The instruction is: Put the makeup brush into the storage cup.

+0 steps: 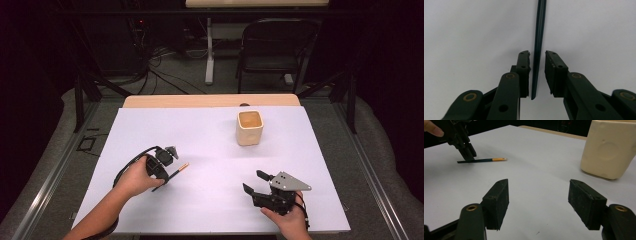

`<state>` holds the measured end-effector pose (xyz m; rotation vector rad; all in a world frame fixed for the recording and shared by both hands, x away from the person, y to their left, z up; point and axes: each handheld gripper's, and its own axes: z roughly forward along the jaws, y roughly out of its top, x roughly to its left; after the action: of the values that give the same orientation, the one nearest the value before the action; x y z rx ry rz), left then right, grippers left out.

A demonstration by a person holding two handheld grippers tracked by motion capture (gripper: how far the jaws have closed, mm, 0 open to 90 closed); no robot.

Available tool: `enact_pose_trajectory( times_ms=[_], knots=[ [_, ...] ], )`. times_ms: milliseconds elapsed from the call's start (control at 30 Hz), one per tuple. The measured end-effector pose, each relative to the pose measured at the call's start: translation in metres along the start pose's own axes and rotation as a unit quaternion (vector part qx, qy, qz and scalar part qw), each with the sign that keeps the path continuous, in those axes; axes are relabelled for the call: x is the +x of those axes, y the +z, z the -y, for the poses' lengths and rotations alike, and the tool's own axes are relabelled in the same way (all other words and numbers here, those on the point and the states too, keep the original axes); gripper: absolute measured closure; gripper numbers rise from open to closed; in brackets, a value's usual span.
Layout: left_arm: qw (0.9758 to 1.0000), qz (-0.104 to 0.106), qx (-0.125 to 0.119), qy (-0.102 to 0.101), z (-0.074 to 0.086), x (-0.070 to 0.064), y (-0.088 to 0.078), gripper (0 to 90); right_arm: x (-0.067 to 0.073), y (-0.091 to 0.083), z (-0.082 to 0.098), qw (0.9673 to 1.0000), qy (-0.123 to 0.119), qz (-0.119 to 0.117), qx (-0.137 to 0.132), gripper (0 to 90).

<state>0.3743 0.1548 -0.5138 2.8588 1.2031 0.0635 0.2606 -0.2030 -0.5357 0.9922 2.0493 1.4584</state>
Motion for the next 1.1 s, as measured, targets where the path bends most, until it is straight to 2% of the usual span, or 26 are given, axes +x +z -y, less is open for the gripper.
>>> enact_pose_trajectory(
  times_ms=[600,1100],
  knots=[
    [0.9998,-0.008,0.014,0.010,-0.002,-0.002,0.009,79.2,0.000,0.000,0.000,1.0000,0.000,0.000,0.003,32.6],
    [0.9998,-0.002,0.018,0.013,-0.003,-0.002,0.011,82.8,0.000,0.000,0.000,1.0000,-0.001,-0.001,0.006,32.7]
  ],
)
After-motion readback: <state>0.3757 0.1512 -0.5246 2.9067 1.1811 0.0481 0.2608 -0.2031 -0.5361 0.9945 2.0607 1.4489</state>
